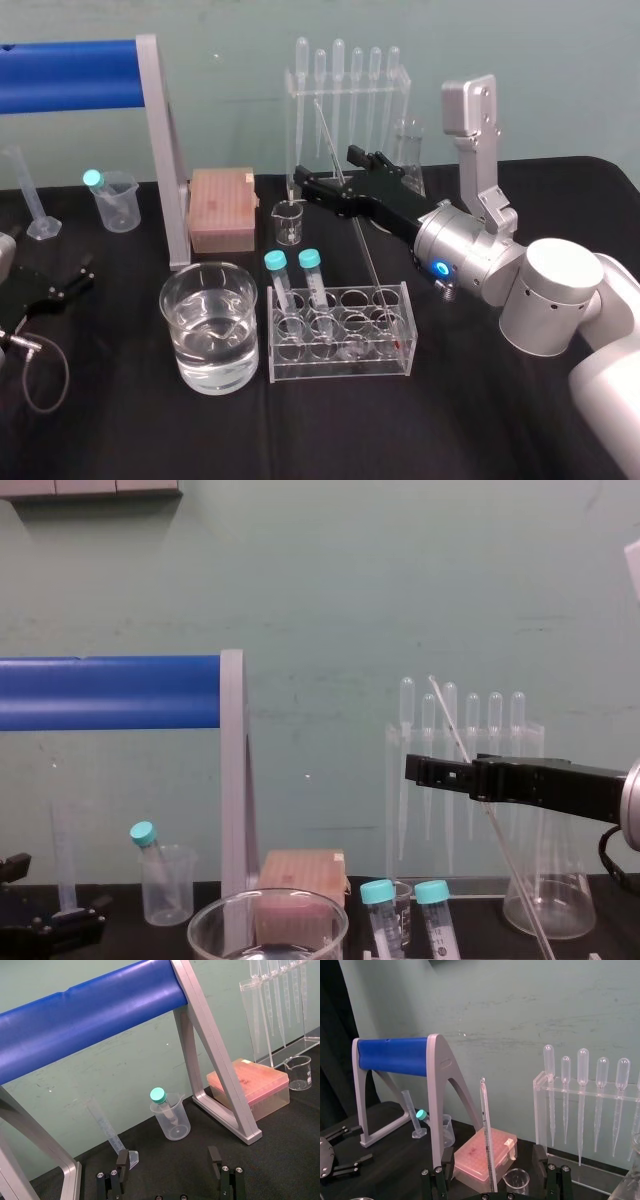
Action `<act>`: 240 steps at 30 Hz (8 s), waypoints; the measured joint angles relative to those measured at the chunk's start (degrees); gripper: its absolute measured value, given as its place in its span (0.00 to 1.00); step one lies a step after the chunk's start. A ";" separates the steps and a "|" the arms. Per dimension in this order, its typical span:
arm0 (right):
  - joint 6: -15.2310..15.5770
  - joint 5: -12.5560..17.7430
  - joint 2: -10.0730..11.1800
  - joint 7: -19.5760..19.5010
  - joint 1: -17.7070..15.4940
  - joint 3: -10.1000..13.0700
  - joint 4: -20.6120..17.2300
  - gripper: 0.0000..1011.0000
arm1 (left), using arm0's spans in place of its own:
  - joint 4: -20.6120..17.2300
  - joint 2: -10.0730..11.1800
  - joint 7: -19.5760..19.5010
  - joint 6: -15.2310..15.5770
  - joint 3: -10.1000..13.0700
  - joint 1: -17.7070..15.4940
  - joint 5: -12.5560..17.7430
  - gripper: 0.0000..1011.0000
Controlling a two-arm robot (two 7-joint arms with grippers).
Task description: Hold the thermometer with one hand and immerse one end into the beaker, then reinsert it into the test tube rack.
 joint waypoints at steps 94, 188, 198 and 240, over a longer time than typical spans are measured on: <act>-7.79 5.31 -0.02 5.44 0.74 4.40 -5.32 0.06 | 0.00 0.00 0.00 0.00 0.00 0.00 0.00 1.00; -22.86 16.61 -10.82 37.62 18.06 -15.07 29.34 0.06 | 0.00 0.00 0.00 0.00 0.00 0.00 0.00 1.00; -22.95 16.62 -10.85 37.57 18.07 -15.05 29.34 0.06 | 0.00 0.00 0.00 0.00 0.00 0.00 0.00 1.00; -23.18 16.66 -10.86 37.57 18.14 -15.02 29.40 0.06 | 0.00 0.00 0.00 0.00 0.00 0.00 0.00 1.00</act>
